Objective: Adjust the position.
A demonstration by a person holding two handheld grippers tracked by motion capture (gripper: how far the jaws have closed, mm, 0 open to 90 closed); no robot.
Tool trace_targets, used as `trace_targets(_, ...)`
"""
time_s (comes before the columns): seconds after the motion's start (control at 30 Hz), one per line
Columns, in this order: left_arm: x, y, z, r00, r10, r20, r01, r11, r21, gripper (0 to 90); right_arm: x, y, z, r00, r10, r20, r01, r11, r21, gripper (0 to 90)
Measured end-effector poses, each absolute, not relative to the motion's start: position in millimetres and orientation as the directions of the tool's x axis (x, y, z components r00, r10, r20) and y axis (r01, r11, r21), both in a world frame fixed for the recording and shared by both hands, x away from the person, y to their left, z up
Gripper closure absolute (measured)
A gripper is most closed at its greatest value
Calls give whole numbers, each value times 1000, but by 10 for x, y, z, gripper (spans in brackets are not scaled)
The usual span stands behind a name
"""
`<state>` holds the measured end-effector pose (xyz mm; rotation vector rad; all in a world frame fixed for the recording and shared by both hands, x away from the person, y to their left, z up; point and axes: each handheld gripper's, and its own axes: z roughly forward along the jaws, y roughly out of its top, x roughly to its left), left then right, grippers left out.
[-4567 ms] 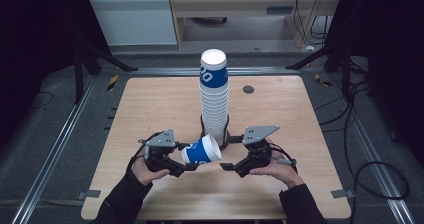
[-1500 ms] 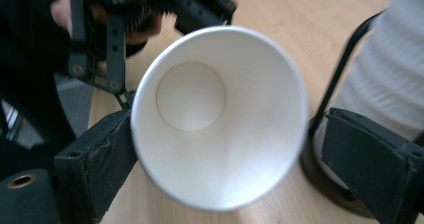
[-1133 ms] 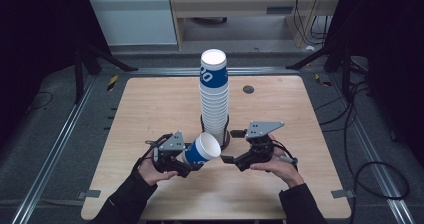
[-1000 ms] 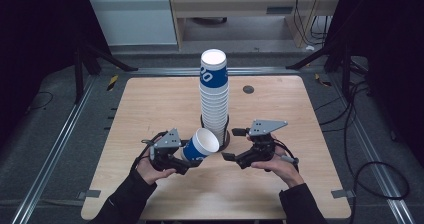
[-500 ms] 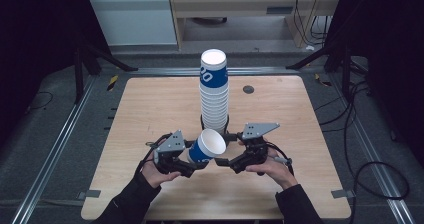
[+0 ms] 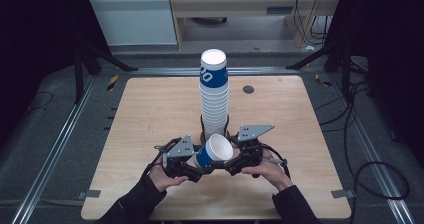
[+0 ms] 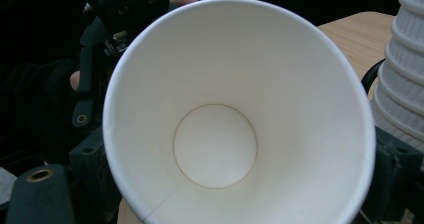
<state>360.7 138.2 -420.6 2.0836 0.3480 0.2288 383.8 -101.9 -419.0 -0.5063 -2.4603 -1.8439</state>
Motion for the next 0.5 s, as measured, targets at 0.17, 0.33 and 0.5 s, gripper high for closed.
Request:
trace_targets(0.17, 3594, 1365, -4212, 942, 334, 26, 147, -484, 863, 258, 3843, -1020, -4198, -945, 234, 229, 285, 243, 927, 146)
trace_targets(0.33, 3593, 1359, -4216, 942, 333, 29, 146, -487, 861, 258, 3844, -1013, -4211, -945, 221, 242, 294, 245, 924, 175)
trace_targets(0.5, 3601, 1361, -4222, 942, 336, 25, 151, -487, 860, 254, 3844, -1016, -4223, -945, 217, 246, 296, 245, 923, 198)
